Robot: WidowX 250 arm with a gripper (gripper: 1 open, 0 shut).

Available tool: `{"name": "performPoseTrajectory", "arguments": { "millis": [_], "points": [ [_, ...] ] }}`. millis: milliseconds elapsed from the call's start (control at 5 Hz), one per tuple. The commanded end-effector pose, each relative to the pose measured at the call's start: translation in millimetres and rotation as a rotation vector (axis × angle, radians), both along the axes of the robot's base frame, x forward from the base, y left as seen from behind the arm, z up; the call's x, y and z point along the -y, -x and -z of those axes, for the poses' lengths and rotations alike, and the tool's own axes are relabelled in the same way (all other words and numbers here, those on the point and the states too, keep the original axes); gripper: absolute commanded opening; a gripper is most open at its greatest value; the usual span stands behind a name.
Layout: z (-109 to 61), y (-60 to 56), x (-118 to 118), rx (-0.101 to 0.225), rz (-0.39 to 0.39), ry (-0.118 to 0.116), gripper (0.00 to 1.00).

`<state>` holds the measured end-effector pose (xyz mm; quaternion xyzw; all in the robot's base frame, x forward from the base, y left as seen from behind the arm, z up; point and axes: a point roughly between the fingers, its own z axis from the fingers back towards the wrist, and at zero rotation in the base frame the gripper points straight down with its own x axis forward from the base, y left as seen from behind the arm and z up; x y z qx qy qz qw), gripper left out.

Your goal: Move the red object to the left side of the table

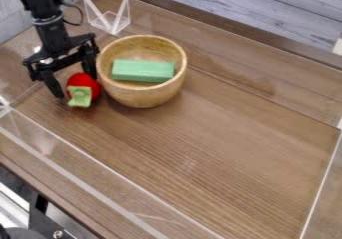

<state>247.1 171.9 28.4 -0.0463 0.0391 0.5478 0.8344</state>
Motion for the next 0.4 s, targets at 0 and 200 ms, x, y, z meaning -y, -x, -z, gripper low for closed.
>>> {"name": "performPoseTrajectory", "arguments": {
  "millis": [0, 200],
  "points": [
    [2.5, -2.7, 9.2, 0.009, 0.000, -0.020, 1.00],
    [5.3, -2.3, 19.2, 0.002, -0.009, -0.023, 1.00]
  ]
}}
